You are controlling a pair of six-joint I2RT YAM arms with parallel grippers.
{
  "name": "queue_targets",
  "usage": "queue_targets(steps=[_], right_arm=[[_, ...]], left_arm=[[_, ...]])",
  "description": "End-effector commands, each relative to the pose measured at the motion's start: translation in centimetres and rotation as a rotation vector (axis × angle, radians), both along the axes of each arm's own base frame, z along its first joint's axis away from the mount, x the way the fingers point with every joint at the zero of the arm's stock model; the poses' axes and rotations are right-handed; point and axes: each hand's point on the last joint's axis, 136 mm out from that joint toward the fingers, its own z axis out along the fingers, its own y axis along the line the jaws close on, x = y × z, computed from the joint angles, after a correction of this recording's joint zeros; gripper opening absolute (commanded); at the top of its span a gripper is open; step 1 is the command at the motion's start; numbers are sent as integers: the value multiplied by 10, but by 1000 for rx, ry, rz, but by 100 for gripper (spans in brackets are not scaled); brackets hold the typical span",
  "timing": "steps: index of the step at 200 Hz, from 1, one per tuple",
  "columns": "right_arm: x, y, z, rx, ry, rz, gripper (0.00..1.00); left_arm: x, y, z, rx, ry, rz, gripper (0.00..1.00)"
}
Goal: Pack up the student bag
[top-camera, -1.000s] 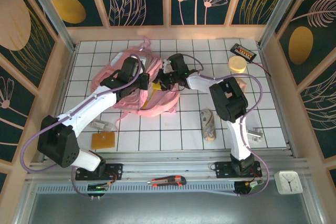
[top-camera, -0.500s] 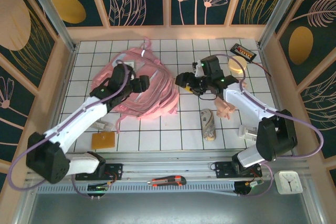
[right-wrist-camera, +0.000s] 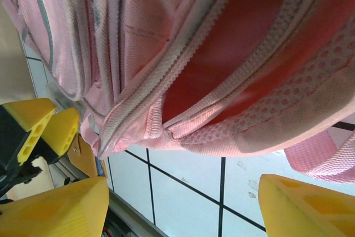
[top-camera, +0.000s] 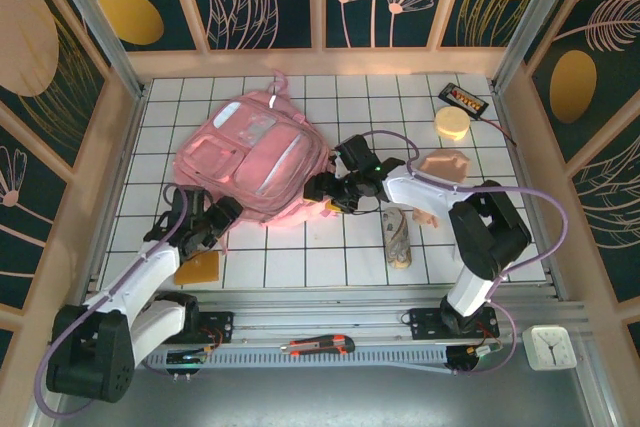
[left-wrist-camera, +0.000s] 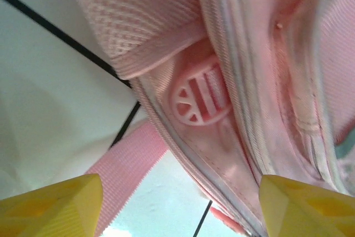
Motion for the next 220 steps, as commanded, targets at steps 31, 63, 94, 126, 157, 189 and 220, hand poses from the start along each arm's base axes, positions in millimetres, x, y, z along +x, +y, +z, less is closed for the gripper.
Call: queue_targets(steps=[31,63,94,126,157,189,220], right_arm=[[5,1,4,4,-26,-12,72],[7,-9,5,-8,-28,-20,72],[14,-18,13,-4,-45,-42,71],[19,-24,32,-35,-131,-29,70],[15,-25,48,-80,-262,-5,71],[3,-8,60,-87,-370,54,74],[-15,14,42,-183,-347,132,74]], left_arm=[[30,27,-6,-101,-70,160,69],[42,48,-14,-72,-60,191,65],[51,50,-34,-64,-28,179,53],[66,48,-41,-97,-49,179,44],[79,41,-32,-151,-88,168,31],[80,34,-16,-231,-139,182,0],[80,17,22,-352,-214,204,0]])
